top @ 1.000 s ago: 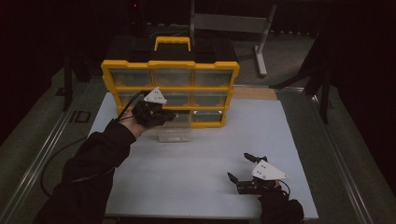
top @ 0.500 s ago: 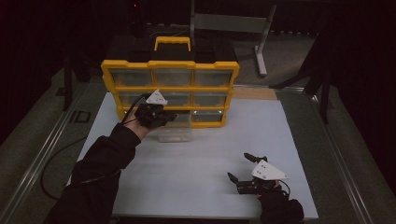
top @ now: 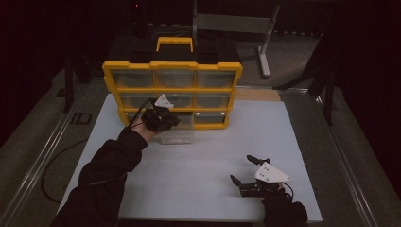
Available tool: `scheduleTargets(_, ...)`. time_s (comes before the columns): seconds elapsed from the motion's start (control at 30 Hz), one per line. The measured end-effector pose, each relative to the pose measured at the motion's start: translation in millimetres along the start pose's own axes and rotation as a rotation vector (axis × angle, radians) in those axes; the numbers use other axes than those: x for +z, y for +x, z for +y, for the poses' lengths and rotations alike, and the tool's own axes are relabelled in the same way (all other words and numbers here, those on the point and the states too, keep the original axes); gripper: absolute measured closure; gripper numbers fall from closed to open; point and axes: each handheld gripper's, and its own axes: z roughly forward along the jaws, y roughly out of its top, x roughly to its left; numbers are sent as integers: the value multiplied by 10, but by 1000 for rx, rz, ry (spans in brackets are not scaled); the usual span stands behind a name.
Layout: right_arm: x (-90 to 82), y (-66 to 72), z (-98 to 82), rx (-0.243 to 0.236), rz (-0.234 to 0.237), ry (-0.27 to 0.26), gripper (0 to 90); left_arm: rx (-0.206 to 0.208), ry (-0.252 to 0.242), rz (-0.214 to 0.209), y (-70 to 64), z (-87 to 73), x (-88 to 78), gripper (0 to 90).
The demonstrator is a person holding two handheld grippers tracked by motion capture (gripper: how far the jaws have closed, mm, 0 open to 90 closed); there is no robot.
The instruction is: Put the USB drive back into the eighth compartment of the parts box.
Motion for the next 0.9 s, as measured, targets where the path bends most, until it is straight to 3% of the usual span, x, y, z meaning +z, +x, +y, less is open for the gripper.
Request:
scheduleTargets(0.27, -1, 0, -1, 3, 2, -1, 95, -4, -16, -1, -12, 12, 14, 791)
scheduleTargets(0.3, -5, 0, 3, 1, 0, -1, 95, -3, -18, 20, -19, 13, 13, 767)
scheduleTargets(0.37, -7, 2, 4, 1, 0, -2, 95, -3, -17, 28, -20, 14, 9, 574)
scheduleTargets(0.4, -2, -4, -1, 2, 2, -1, 95, -25, -14, 38, -11, 15, 2, 480)
scheduleTargets(0.47, -4, -3, -1, 6, 2, 0, 95, -34, -13, 37, -8, 14, -11, 438)
scheduleTargets(0.5, -6, -1, 3, 1, -1, -3, 95, -42, -10, 39, 0, 16, -20, 329)
scheduleTargets(0.7, -6, 2, 5, 1, -1, -2, 95, -61, -26, 48, -1, 21, -106, 180)
scheduleTargets(0.8, -1, -4, -1, 2, -1, -1, 95, -60, -36, 23, -4, 13, -148, 137)
scheduleTargets(0.83, -4, -1, 2, 3, -3, 0, 95, -55, -37, -3, -1, 8, -159, 99)
scheduleTargets(0.9, -2, 0, 4, -1, -4, 1, 95, -40, -47, -8, -9, 0, -178, 25)
